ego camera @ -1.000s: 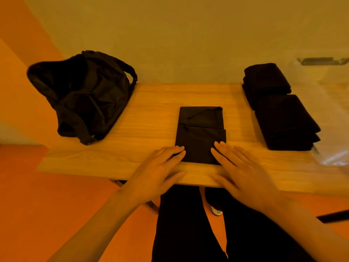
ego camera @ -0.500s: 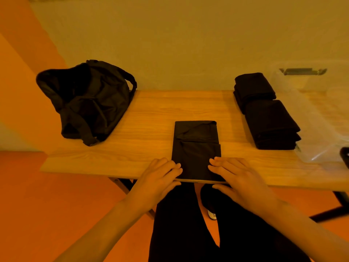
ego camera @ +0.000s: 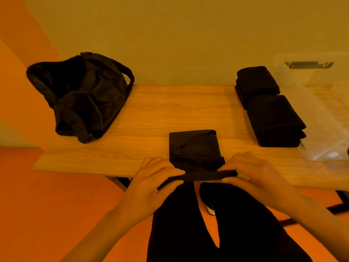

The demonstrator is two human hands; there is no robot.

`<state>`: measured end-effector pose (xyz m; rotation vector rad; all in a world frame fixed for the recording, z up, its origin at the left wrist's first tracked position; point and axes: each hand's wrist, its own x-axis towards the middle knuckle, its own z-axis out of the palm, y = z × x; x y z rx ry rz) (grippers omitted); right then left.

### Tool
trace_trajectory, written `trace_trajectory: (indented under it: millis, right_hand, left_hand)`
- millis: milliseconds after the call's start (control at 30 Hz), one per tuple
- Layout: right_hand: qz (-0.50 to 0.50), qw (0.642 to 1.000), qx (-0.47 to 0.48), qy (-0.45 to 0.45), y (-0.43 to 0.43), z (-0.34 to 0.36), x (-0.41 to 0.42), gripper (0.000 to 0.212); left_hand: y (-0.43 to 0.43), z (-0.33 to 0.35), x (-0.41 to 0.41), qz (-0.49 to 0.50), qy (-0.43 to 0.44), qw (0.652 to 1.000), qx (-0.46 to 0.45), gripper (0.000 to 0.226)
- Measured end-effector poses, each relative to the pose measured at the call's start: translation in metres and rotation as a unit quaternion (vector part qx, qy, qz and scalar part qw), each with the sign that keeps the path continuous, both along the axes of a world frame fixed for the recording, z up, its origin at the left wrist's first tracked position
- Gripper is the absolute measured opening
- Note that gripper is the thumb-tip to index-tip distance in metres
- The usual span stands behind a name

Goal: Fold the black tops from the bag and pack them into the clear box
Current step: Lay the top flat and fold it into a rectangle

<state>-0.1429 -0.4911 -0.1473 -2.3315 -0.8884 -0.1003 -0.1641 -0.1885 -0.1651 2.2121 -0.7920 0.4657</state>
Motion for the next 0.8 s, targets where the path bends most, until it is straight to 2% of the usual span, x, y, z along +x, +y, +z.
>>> trace_trajectory:
  millis: [133,267,400,567,700,800]
  right_hand:
    - [-0.01,0.996,0.055,0.068,0.001,0.018,0.023,0.029]
    - [-0.024,0.985,0.1,0.139,0.009,0.02,0.054,0.029]
    - [-0.057,0.983,0.107,0.137,0.016,0.012,0.083,0.026]
    - [-0.123,0.944,0.162,0.261,0.03,0.007,0.107,0.033]
    - [-0.172,0.939,0.142,0.261,0.038,-0.002,0.119,0.015]
    - [-0.219,0.942,0.127,0.221,0.04,-0.008,0.12,0.014]
  left_hand:
    - [-0.004,0.019,0.018,0.001,0.085,0.994,-0.068,0.023]
    - [-0.013,0.025,0.048,0.017,0.098,0.989,-0.113,0.022]
    - [-0.022,0.02,0.081,0.05,0.135,0.981,-0.126,0.017]
    - [-0.028,0.008,0.11,0.13,0.207,0.961,-0.129,0.017]
    - [-0.029,-0.002,0.119,0.176,0.264,0.935,-0.157,0.014]
    - [-0.025,-0.006,0.122,0.205,0.281,0.924,-0.158,0.018]
